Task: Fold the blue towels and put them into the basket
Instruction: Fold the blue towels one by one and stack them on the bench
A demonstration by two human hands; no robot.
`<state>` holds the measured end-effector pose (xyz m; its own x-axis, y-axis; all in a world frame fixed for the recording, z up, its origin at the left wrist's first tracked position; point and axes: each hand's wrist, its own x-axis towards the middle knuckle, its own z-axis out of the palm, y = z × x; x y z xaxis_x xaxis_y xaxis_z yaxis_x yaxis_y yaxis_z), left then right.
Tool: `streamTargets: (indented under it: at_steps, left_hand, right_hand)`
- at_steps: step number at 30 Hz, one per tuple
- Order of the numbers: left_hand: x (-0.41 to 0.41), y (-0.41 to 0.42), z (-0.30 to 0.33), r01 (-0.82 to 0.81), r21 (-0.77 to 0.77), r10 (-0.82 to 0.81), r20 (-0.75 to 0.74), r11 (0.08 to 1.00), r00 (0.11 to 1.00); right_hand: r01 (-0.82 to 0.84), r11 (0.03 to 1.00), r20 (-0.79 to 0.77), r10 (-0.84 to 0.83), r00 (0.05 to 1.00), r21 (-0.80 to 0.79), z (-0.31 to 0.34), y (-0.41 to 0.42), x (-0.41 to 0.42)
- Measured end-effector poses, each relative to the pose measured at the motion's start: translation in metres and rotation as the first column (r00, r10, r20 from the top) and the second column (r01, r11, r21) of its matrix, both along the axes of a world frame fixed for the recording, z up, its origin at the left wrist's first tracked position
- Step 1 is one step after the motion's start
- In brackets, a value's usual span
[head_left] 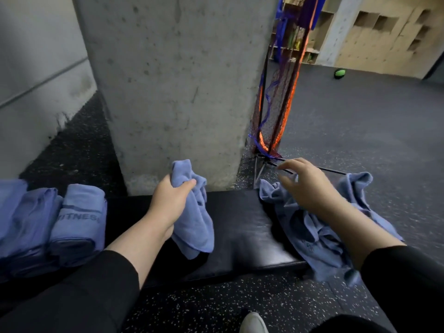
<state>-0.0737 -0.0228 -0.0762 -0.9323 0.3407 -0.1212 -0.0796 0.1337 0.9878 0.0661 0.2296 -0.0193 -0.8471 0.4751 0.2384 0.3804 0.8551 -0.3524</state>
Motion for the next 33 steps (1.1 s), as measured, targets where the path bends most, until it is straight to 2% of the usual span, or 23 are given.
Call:
streamTargets:
  at_steps: [3,5,7,10,13,15,17,19,21,25,29,33]
  left_hand:
    - [-0.002,-0.009,0.009,0.017,0.063,-0.020,0.047,0.998,0.999]
    - [-0.002,-0.015,0.012,0.048,0.069,-0.051,0.033,0.996,0.998]
    - [-0.002,-0.022,0.016,0.108,0.082,-0.112,0.043,0.991,0.993]
    - [-0.004,-0.034,0.015,0.156,0.049,-0.158,0.041,0.986,0.987]
    - [-0.014,-0.048,0.013,0.073,-0.165,-0.082,-0.051,0.984,0.995]
    - [-0.022,-0.054,0.015,0.032,-0.228,-0.055,-0.096,0.973,0.994]
    - [-0.027,-0.058,0.018,0.030,-0.240,-0.056,-0.102,0.970,0.993]
    - [-0.030,-0.059,0.021,0.060,-0.268,-0.095,-0.120,0.962,0.988]
    - [-0.033,-0.057,0.020,0.126,-0.309,-0.170,-0.120,0.943,0.978]
    - [-0.029,-0.042,0.014,0.245,-0.338,-0.283,-0.067,0.909,0.957]
    - [-0.022,-0.031,0.015,0.304,-0.294,-0.334,-0.056,0.906,0.941]
    - [-0.025,-0.028,0.015,0.313,-0.254,-0.332,-0.037,0.915,0.942]
  right_hand:
    - [-0.147,0.964,-0.058,0.137,0.989,-0.224,-0.011,-0.057,-0.038]
    - [-0.236,0.871,-0.067,0.230,0.971,-0.431,-0.026,-0.091,-0.056]
    - [-0.275,0.791,-0.096,0.267,0.959,-0.547,-0.041,-0.114,-0.070]
    - [-0.234,0.835,-0.099,0.213,0.972,-0.498,-0.054,-0.127,-0.086]
    - [-0.187,0.882,-0.073,0.172,0.982,-0.432,-0.051,-0.122,-0.094]
    - [-0.157,0.918,0.026,0.179,0.984,-0.364,-0.043,-0.112,-0.095]
    - [-0.167,0.938,0.193,0.232,0.953,-0.303,-0.040,-0.101,-0.093]
    - [-0.230,0.909,0.251,0.327,0.911,-0.348,-0.044,-0.095,-0.091]
    - [-0.296,0.850,0.142,0.390,0.910,-0.436,-0.051,-0.097,-0.091]
    - [-0.376,0.674,-0.142,0.376,0.916,-0.635,-0.049,-0.109,-0.093]
    - [-0.290,0.606,-0.150,0.272,0.951,-0.740,-0.051,-0.112,-0.094]
    - [-0.231,0.622,-0.214,0.103,0.971,-0.748,-0.054,-0.106,-0.098]
